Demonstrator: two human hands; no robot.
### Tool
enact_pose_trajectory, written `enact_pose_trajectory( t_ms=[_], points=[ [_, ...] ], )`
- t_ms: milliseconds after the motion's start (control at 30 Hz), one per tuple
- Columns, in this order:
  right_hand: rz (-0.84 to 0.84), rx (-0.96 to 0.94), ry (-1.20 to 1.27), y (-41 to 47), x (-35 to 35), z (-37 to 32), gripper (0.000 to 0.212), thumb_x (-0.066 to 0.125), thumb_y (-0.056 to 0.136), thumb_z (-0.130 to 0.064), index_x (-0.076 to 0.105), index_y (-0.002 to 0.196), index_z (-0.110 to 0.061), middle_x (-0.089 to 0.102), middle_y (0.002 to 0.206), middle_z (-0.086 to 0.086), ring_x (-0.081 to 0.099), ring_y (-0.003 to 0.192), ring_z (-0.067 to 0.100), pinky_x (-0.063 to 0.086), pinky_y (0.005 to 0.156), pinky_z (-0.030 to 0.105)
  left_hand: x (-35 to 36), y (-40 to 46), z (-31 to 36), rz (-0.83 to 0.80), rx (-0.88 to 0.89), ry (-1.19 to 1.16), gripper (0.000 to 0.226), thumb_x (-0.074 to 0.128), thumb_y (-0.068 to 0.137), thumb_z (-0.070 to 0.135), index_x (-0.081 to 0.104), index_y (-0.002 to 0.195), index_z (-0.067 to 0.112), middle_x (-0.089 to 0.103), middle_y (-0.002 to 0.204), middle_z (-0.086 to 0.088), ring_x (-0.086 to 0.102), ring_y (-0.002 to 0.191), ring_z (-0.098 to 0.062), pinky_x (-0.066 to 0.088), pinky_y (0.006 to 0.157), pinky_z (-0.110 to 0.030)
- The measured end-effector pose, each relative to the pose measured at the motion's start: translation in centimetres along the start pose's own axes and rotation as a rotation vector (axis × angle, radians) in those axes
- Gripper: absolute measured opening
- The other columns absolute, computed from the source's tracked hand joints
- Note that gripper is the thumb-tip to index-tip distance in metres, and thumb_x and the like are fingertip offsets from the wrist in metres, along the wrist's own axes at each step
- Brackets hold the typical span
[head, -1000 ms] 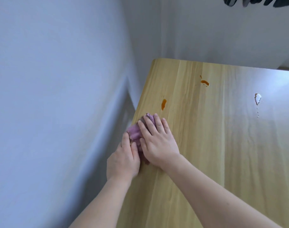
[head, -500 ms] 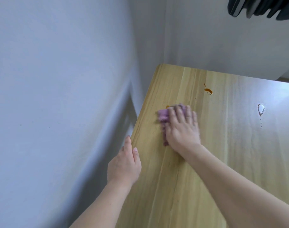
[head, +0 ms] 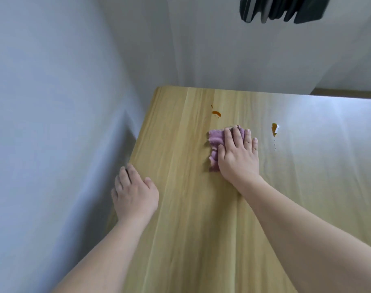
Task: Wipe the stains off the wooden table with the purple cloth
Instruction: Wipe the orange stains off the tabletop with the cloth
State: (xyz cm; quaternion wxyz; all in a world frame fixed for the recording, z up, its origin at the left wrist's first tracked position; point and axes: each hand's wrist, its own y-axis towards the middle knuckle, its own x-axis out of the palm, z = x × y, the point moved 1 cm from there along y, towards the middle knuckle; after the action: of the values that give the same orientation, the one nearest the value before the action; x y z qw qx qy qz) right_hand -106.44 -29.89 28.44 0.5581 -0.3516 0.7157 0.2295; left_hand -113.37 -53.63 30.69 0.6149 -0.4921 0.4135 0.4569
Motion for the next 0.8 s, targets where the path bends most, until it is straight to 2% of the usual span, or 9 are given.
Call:
enact_pose_trajectory(
  t_ms=[67, 233, 333, 400, 467, 533, 633, 700, 800],
  points=[
    [0.0, 0.11, -0.013, -0.9, -1.4, 5.0, 0.058, 0.018, 0.099, -0.042, 0.01, 0.154, -0.026, 0.003, 0.162, -0.002, -0.007, 0.148, 0.027, -0.006, 0.119, 0.044, 1.1, -1.3, 3.2, 0.019, 0.057, 0.017, 0.063, 0.029, 0.096, 0.036, 0.009, 0.151, 0.013, 0.003, 0.16, -0.008, 0.002, 0.146, -0.028, 0.007, 0.117, -0.049],
    [0.023, 0.334, -0.023, -2.7, -3.7, 14.8, 0.058, 0.019, 0.099, -0.042, 0.011, 0.154, -0.025, 0.002, 0.162, -0.002, -0.006, 0.147, 0.028, -0.005, 0.118, 0.046, 3.4, -3.9, 9.6, 0.038, 0.276, 0.078, 0.062, 0.023, 0.098, 0.04, -0.001, 0.152, 0.021, -0.01, 0.16, -0.002, -0.008, 0.146, -0.024, -0.001, 0.118, -0.045],
    [0.02, 0.416, -0.031, -3.4, -4.6, 17.2, 0.059, 0.019, 0.099, -0.042, 0.01, 0.154, -0.021, 0.001, 0.162, 0.001, -0.005, 0.147, 0.03, -0.004, 0.118, 0.047, 4.3, -4.3, 10.2, 0.04, 0.252, 0.091, 0.061, 0.018, 0.098, 0.044, 0.0, 0.152, 0.023, -0.008, 0.16, -0.001, -0.008, 0.147, -0.023, -0.002, 0.118, -0.046],
    [0.023, 0.449, -0.035, -3.8, -4.6, 16.2, 0.061, 0.02, 0.099, -0.04, 0.01, 0.154, -0.017, 0.002, 0.162, 0.006, -0.005, 0.147, 0.034, -0.004, 0.118, 0.047, 4.9, -4.8, 10.1, 0.067, 0.243, 0.112, 0.062, 0.016, 0.097, 0.047, 0.002, 0.153, 0.023, -0.003, 0.161, -0.001, -0.006, 0.147, -0.022, -0.002, 0.118, -0.046],
    [0.034, 0.366, -0.048, -4.7, -3.8, 13.2, 0.062, 0.02, 0.099, -0.039, 0.008, 0.154, -0.015, 0.001, 0.162, 0.009, -0.007, 0.146, 0.036, -0.005, 0.118, 0.047, 5.1, -5.0, 10.1, 0.102, 0.245, 0.114, 0.062, 0.017, 0.097, 0.048, 0.004, 0.153, 0.024, -0.001, 0.161, -0.001, -0.005, 0.147, -0.021, -0.002, 0.119, -0.045],
    [0.022, 0.171, -0.028, -6.2, -2.4, 8.9, 0.062, 0.016, 0.098, -0.039, 0.005, 0.154, -0.014, -0.003, 0.161, 0.01, -0.012, 0.146, 0.035, -0.01, 0.117, 0.046, 5.2, -4.7, 10.1, 0.116, 0.242, 0.112, 0.062, 0.018, 0.096, 0.048, 0.006, 0.153, 0.025, 0.001, 0.161, 0.0, -0.004, 0.147, -0.021, -0.001, 0.119, -0.045],
    [-0.018, -0.107, -0.002, -8.8, -0.4, 4.0, 0.063, 0.018, 0.096, -0.039, 0.021, 0.152, -0.011, 0.012, 0.16, 0.011, -0.003, 0.147, 0.035, -0.005, 0.117, 0.047, 5.2, -4.8, 10.1, 0.136, 0.236, 0.122, 0.062, 0.019, 0.096, 0.049, 0.008, 0.152, 0.025, 0.005, 0.161, 0.0, -0.001, 0.147, -0.021, 0.001, 0.119, -0.045],
    [-0.049, -0.195, 0.019, -8.9, -0.4, 3.9, 0.06, 0.022, 0.096, -0.039, 0.03, 0.15, -0.013, 0.022, 0.158, 0.009, 0.007, 0.147, 0.034, 0.001, 0.117, 0.046, 5.4, -4.9, 10.3, 0.144, 0.241, 0.133, 0.061, 0.018, 0.096, 0.048, 0.009, 0.152, 0.026, 0.005, 0.161, 0.001, -0.001, 0.147, -0.02, 0.002, 0.119, -0.045],
    [-0.066, -0.25, 0.004, -7.7, -1.3, 8.6, 0.058, 0.023, 0.097, -0.042, 0.03, 0.15, -0.022, 0.023, 0.159, 0.0, 0.009, 0.148, 0.029, 0.001, 0.118, 0.046, 5.6, -4.9, 10.3, 0.153, 0.243, 0.119, 0.061, 0.022, 0.097, 0.047, 0.012, 0.152, 0.025, 0.008, 0.161, 0.0, 0.001, 0.147, -0.021, 0.003, 0.119, -0.045]
  ],
)
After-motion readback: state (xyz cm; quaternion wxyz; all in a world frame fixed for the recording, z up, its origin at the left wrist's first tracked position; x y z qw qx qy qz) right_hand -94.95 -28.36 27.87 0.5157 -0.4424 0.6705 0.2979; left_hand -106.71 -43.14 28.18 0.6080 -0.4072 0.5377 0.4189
